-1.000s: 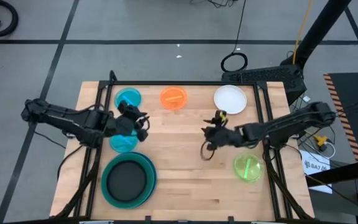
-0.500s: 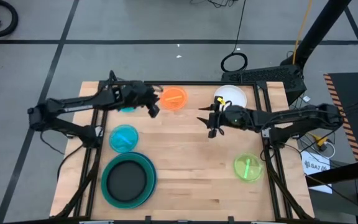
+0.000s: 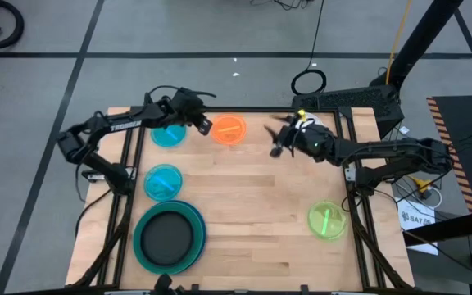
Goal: Stack plastic plates
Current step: Move the orange plate
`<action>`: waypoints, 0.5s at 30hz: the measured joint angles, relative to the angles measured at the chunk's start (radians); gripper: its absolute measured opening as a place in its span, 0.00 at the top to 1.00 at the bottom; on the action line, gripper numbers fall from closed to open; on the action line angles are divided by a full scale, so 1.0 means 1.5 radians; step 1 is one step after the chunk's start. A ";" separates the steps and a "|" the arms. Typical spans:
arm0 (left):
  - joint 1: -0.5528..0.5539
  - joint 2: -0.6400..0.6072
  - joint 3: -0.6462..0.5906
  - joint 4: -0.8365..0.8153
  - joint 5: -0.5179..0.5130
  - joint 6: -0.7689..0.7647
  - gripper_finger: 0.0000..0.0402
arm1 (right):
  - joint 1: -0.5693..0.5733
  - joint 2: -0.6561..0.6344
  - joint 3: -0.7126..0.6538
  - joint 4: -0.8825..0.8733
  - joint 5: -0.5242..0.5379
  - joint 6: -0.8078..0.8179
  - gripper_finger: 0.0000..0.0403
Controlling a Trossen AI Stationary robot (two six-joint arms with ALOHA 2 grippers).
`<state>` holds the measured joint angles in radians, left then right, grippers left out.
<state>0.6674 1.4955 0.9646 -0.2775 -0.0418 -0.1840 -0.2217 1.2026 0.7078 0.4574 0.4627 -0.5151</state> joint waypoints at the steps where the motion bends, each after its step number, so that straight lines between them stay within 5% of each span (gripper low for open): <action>1: 0.003 0.011 0.000 0.000 0.000 -0.007 0.78 | -0.004 0.000 0.000 0.019 0.044 -0.012 0.56; 6: 0.008 0.061 0.000 0.023 0.001 -0.040 0.78 | -0.026 0.000 0.000 0.072 0.227 -0.049 0.56; 15: 0.005 0.134 0.056 0.041 0.013 -0.089 0.78 | -0.078 -0.003 0.000 0.062 0.141 -0.036 0.56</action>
<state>0.6753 1.6963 1.0487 -0.2165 -0.0222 -0.3174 -0.3383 1.1988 0.7084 0.5497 0.6738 -0.5684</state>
